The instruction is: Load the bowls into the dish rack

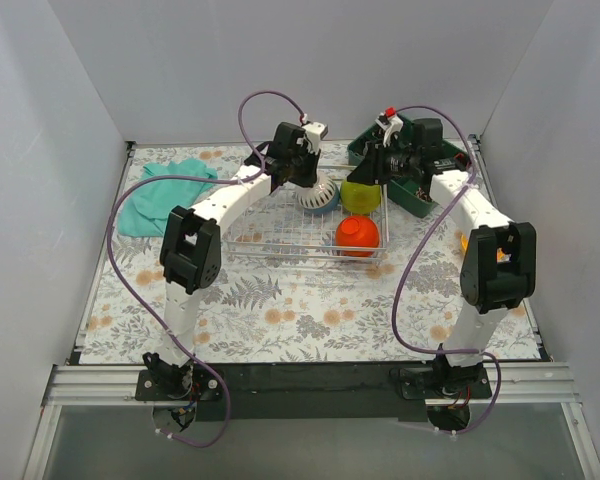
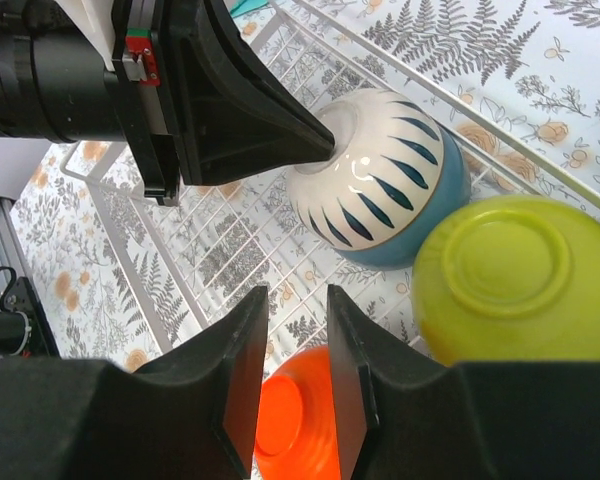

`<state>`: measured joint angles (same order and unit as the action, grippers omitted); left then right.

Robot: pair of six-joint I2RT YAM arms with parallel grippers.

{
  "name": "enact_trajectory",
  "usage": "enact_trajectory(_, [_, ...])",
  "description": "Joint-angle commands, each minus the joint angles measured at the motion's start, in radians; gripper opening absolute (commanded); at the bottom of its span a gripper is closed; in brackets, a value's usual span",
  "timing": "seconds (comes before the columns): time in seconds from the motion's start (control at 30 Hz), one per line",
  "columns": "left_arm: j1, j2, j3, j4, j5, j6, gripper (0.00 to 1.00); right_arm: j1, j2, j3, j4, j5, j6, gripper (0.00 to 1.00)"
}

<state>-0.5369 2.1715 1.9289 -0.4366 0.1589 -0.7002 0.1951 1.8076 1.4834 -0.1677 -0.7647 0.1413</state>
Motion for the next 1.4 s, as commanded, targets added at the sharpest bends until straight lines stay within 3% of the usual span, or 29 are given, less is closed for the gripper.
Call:
enact_trajectory(0.0, [-0.026,0.011,0.039,-0.007,-0.004,-0.005,0.0,-0.016,-0.068,-0.034,0.007,0.013,-0.031,0.38])
enact_trajectory(0.27, [-0.029,-0.035,0.053,-0.001,-0.117,-0.01,0.0,-0.052,-0.116,-0.075,-0.003,0.015,-0.048,0.38])
enact_trajectory(0.37, [-0.021,-0.119,0.053,-0.019,-0.113,0.004,0.0,-0.088,-0.146,-0.066,-0.105,0.048,-0.132,0.39])
enact_trajectory(0.4, [-0.02,-0.151,0.047,-0.03,-0.111,0.011,0.01,-0.097,-0.16,-0.063,-0.152,0.129,-0.231,0.41])
enact_trajectory(0.43, [-0.02,-0.183,0.036,-0.03,-0.113,0.025,0.15,-0.115,-0.192,-0.066,-0.192,0.177,-0.288,0.43])
enact_trajectory(0.5, [-0.014,-0.287,-0.027,-0.022,-0.125,0.072,0.29,-0.141,-0.229,-0.086,-0.291,0.342,-0.411,0.49])
enact_trajectory(0.53, [-0.011,-0.32,-0.054,0.001,-0.14,0.083,0.49,-0.158,-0.258,-0.104,-0.32,0.407,-0.454,0.49])
enact_trajectory(0.6, [0.002,-0.41,-0.143,0.039,-0.199,0.123,0.6,-0.169,-0.293,-0.141,-0.375,0.586,-0.531,0.51])
enact_trajectory(0.77, [0.078,-0.476,-0.22,0.052,-0.249,0.156,0.77,-0.266,-0.448,-0.335,-0.389,0.709,-0.632,0.54])
enact_trajectory(1.0, [0.135,-0.437,-0.18,0.009,-0.245,0.142,0.82,-0.388,-0.472,-0.439,-0.467,0.749,-0.617,0.55])
enact_trajectory(1.37, [0.146,-0.268,0.047,-0.123,-0.251,0.179,0.82,-0.399,-0.544,-0.561,-0.573,0.86,-0.654,0.51])
